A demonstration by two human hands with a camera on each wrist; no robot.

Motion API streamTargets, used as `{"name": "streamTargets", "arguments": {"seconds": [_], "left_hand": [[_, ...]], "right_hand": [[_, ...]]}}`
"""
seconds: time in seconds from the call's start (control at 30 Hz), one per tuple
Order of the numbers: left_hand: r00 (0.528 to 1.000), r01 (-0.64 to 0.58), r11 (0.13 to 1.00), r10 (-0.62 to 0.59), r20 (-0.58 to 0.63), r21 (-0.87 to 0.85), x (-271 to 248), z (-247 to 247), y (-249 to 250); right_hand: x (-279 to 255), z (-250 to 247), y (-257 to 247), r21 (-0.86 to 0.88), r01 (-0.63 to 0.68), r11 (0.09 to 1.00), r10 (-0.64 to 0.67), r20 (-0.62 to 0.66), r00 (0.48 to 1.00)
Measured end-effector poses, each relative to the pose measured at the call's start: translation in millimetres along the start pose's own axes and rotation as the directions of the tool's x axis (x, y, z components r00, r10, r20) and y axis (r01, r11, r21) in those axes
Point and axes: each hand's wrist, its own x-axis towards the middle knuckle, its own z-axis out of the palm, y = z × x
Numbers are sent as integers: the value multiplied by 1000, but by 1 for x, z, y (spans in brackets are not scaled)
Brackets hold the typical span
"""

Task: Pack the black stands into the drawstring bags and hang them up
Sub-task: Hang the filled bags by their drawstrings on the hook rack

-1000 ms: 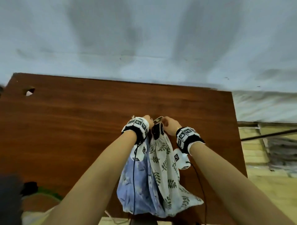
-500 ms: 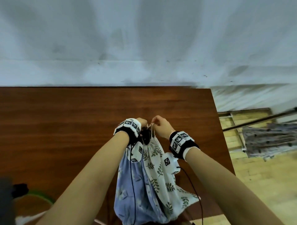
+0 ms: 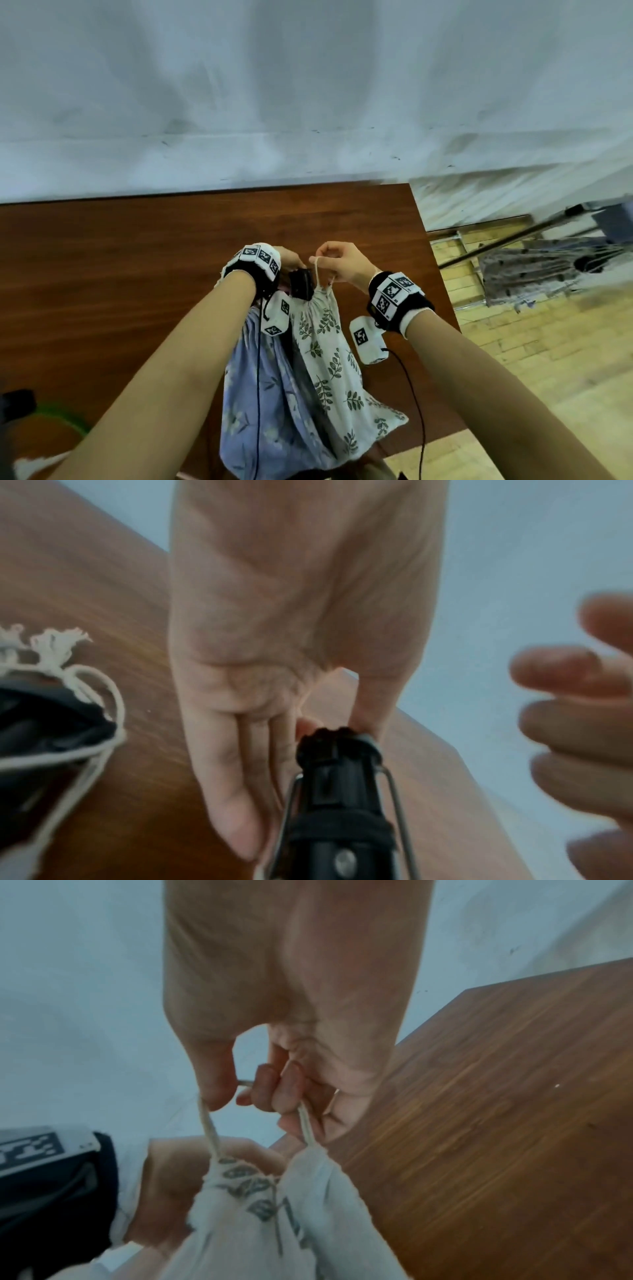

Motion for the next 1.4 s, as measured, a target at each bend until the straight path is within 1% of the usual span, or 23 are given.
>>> {"name": "streamTargets", "arguments": {"seconds": [0.13,0.23,0.27,0.37,0.4,0.47,0.5,0.57,0.63,0.7,0.8,0.87,0.93,1.0,1.03,1.07,1.1,1.13,1.17,1.2,1.23,1.33,1.4], "left_hand": [[995,-80,997,79,-68,-12,-6,10,13],[986,-149,988,146,-75,-35,-21,20,22],[986,-161,985,157,-56,-68,-24,21,23],[981,-183,952,193,16,-245,-38,26,29],[975,-207,937,221,20,-281,-42,29,35],[956,-280,911,294,-2,-304,-51,36,47],[944,-315,903,330,4,-292,-59,43,55],[913,-367,895,399,84,-254,-78,58,74],[864,-434,872,474,171,-224,-99,77,92],[802,-499,834,548,239,-235,-120,101,115],[727,-541,797,603,328,-268,-153,141,150],[691,-570,779,626,360,-260,-177,172,173],[675,-614,763,640,366,-202,-198,202,197],[668,-683,725,669,326,-87,-215,235,220],[654,-730,684,698,291,-1,-221,252,229],[628,-775,622,736,255,112,-228,271,241],[599,-798,554,773,211,236,-233,286,249],[559,-803,476,809,179,357,-239,304,257],[533,-784,413,831,160,464,-245,325,265],[519,-752,366,842,150,548,-249,343,272],[516,-720,337,845,143,607,-252,364,280],[509,-649,324,857,78,688,-248,421,298],[517,-627,309,852,85,715,-244,459,306]], "right_hand": [[-18,-15,-1,87,3,996,-5,23,1000],[-34,-26,-3,118,5,993,-7,22,1000],[-39,-29,-4,122,3,992,-5,15,1000],[-60,-41,-8,137,14,990,-10,-32,999],[-68,-46,-7,150,16,989,-10,-42,999],[-83,-55,-5,209,4,978,-1,-14,1000],[-93,-60,-3,235,1,972,1,-7,1000],[-114,-72,-1,238,9,971,-2,-31,1000],[-135,-85,-1,215,31,976,-16,-70,997],[-160,-104,-1,218,64,974,-36,-131,991],[-199,-136,4,305,142,942,-86,-188,978],[-227,-159,11,349,211,913,-131,-239,962],[-255,-181,16,344,270,899,-175,-281,944],[-286,-201,21,292,322,901,-228,-313,922],[-301,-209,24,250,346,904,-258,-325,910],[-316,-220,28,203,371,906,-288,-349,892],[-327,-229,31,161,388,907,-309,-369,876],[-338,-239,36,128,409,904,-333,-389,859],[-352,-252,42,99,429,898,-356,-409,840],[-362,-263,48,74,439,895,-372,-421,828],[-374,-278,54,43,450,892,-389,-433,813],[-405,-320,74,1,465,885,-413,-459,787],[-424,-349,90,-19,457,889,-409,-478,777]]}}
